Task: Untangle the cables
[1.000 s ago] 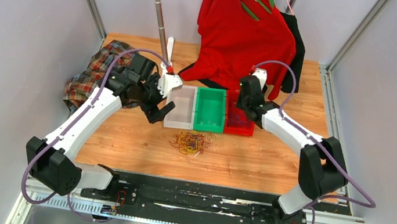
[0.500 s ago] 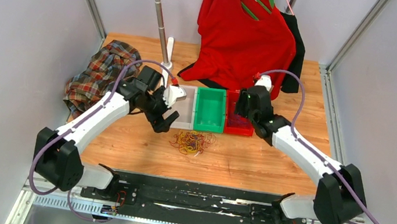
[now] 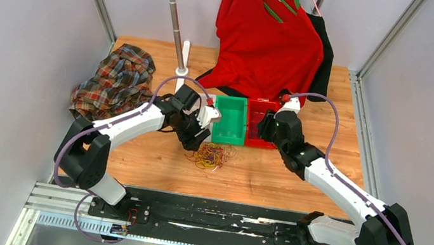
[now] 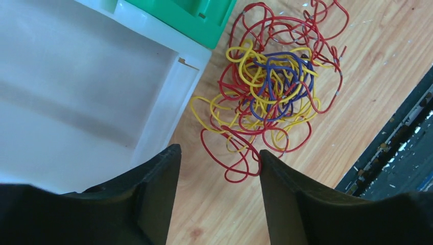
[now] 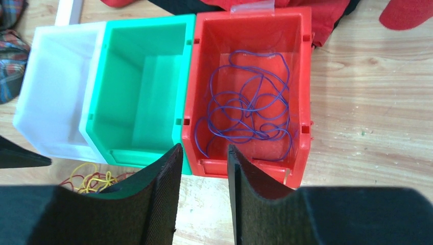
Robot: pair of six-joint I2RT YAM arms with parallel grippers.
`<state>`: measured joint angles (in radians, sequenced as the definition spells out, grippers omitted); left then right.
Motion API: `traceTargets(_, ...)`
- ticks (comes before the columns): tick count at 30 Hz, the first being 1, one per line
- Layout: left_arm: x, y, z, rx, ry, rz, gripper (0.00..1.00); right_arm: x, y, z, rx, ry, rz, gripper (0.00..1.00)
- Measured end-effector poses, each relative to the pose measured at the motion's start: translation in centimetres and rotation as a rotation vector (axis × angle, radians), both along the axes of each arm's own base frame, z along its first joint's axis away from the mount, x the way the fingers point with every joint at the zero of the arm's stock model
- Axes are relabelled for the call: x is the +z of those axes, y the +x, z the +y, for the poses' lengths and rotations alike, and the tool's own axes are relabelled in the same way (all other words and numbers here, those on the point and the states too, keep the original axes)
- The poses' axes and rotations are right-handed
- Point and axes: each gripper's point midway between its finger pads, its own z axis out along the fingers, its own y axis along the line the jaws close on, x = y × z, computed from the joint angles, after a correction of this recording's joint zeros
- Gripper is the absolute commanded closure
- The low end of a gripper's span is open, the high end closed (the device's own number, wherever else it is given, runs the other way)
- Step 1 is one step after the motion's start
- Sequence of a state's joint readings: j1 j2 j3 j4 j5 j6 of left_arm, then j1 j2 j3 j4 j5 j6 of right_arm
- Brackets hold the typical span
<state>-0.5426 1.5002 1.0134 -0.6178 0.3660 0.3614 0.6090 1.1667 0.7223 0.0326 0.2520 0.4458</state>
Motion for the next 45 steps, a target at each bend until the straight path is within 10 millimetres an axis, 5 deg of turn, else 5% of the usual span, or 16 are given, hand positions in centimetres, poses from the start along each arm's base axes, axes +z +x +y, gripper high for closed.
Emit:
traceTargets(8,-0.9,1.0,-0.6,0.016,-0.007,-0.008,0.82,1.1,0.1,0.6,0.017,0.041,-0.031,0.71)
traceTargets(13,-0.7,0.4,-0.4,-0.002,-0.004,0.004,0.99,1.5,0.1,1.2,0.041,0.064,-0.043,0.67)
traceTargets(17,1.5,-0.5,0.1,-0.024,-0.011,-0.009,0.99,1.8,-0.3,2.7,0.099,0.092,-0.058,0.54)
traceTargets(25,12.6,-2.0,0.3,-0.077,-0.139,-0.190,0.99,4.8,-4.2,10.5,0.401,0.177,-0.162,0.37)
traceTargets(29,16.0,-3.1,0.8,-0.086,-0.168,-0.228,0.99,6.8,-7.1,14.0,0.540,0.226,-0.232,0.34)
traceTargets(36,17.3,-4.4,1.0,-0.098,-0.161,-0.207,0.99,8.4,-11.5,18.7,0.720,0.252,-0.310,0.34)
traceTargets(45,19.1,-5.9,0.7,-0.128,-0.168,-0.214,0.99,7.0,-10.8,21.2,0.721,0.217,-0.310,0.42)
